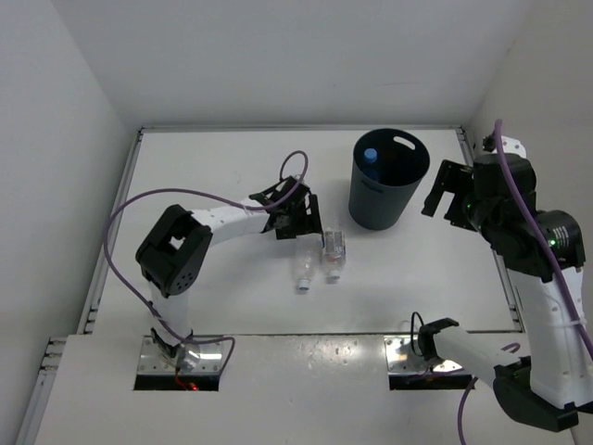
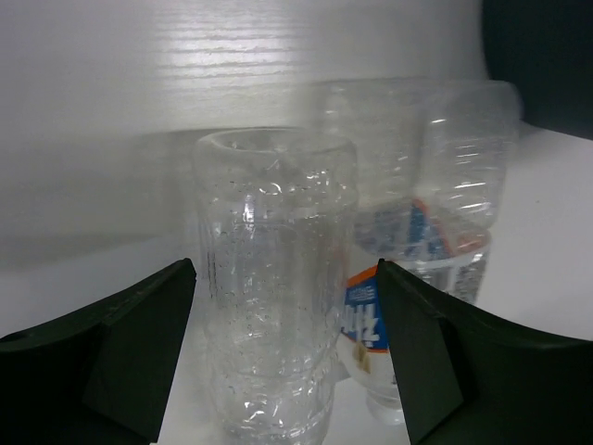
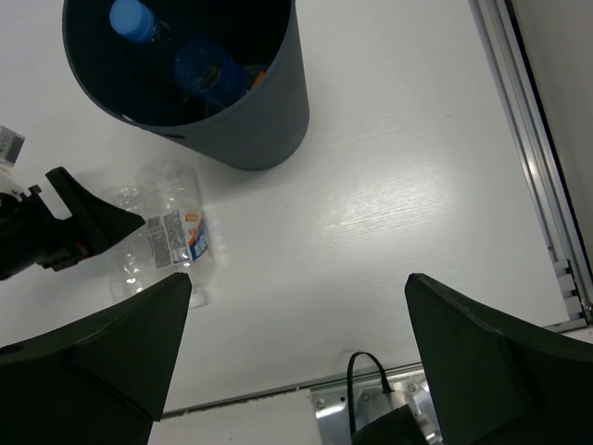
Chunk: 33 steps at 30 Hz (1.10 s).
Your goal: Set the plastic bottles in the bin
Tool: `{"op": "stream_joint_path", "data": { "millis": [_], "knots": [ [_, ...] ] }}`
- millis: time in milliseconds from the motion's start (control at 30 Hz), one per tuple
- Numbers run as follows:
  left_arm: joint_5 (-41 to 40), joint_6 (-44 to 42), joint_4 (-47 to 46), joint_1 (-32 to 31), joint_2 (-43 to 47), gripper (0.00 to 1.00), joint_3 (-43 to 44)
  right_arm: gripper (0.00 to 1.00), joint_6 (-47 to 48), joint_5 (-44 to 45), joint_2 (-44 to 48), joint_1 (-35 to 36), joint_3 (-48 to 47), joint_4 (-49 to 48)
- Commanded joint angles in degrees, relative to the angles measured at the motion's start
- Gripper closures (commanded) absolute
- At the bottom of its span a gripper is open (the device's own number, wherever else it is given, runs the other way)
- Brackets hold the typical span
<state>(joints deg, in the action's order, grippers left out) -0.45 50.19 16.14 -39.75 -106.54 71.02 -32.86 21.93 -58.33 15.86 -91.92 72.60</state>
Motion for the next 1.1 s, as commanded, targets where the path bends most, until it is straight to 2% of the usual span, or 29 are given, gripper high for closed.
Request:
{"op": "stream_joint_path", "data": {
  "millis": [0,300,533,633,733,767,867,1033,1067],
  "knots": [
    [-0.08,0.17,1.44,-0.42,-1.65,0.15,1.49,0.0,0.61,1.71,-0.3,-0.12,0.43,0.26],
    [-0.34,-3.34,4.5,-0.42,-2.18,0.34,1.48,0.0,-0.98,1.18,-0.83,-0.12,1.91,1.32],
    [-3.32,-5.63,8.03,4.85,1.5,0.47,6.22,0.0,-2.73,1.18,-0.3,-0.12,3.85,0.79],
    [-8.93,-6.33,8.73,6.17,5.28,0.47,12.8,0.0,-3.87,3.37,-0.3,-0.12,2.72,1.4],
    [-12.73,-7.13,13.28,7.57,4.6,0.47,24.57,0.0,-5.19,5.92,-1.96,-0.12,0.78,3.59],
    [-13.34,-8.0,14.26,8.45,3.89,0.48,31.3,0.0,-6.41,7.41,-2.58,-0.12,-0.7,4.56],
    [-13.97,-8.01,16.11,8.46,2.57,0.48,41.96,0.0,-9.32,11.36,-4.43,-0.12,-3.79,7.91],
    [-15.81,-11.33,7.26,4.07,2.04,0.48,48.16,0.0,-11.35,13.49,-3.12,-0.12,-4.32,7.91],
    [-16.33,-12.56,1.67,2.06,2.56,0.48,48.16,0.0,-11.35,13.49,-3.11,-0.12,-4.32,7.91]
  ]
}}
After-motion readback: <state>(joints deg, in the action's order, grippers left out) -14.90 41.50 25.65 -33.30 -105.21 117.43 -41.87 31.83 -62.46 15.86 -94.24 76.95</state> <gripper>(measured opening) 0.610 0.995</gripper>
